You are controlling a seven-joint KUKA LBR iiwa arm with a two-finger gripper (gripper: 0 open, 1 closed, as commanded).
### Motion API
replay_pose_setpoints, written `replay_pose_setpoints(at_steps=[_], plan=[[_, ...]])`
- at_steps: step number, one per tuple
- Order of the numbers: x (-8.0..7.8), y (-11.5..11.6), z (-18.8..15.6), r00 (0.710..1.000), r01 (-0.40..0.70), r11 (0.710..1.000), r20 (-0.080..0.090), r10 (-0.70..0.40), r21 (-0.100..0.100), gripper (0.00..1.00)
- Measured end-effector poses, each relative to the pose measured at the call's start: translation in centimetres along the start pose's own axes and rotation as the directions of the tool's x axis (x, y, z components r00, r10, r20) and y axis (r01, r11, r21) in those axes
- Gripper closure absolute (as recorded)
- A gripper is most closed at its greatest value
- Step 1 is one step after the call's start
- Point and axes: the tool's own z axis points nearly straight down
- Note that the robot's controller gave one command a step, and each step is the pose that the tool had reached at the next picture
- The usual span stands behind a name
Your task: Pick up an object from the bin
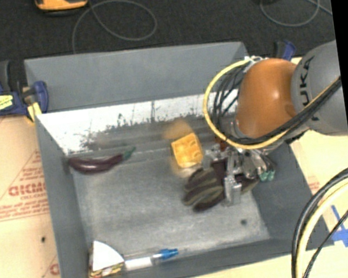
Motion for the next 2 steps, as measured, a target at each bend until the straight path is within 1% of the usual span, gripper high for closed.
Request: replay_pose_setpoints(at_steps=[1, 2], plan=[[0.04, 1.18, 0.45, 0.995, 0.101, 0.995, 0.006, -0.101, 0.001, 0.00], [0.17, 1.42, 0.77, 0.986, 0.166, 0.986, 0.006, -0.166, 0.001, 0.00]])
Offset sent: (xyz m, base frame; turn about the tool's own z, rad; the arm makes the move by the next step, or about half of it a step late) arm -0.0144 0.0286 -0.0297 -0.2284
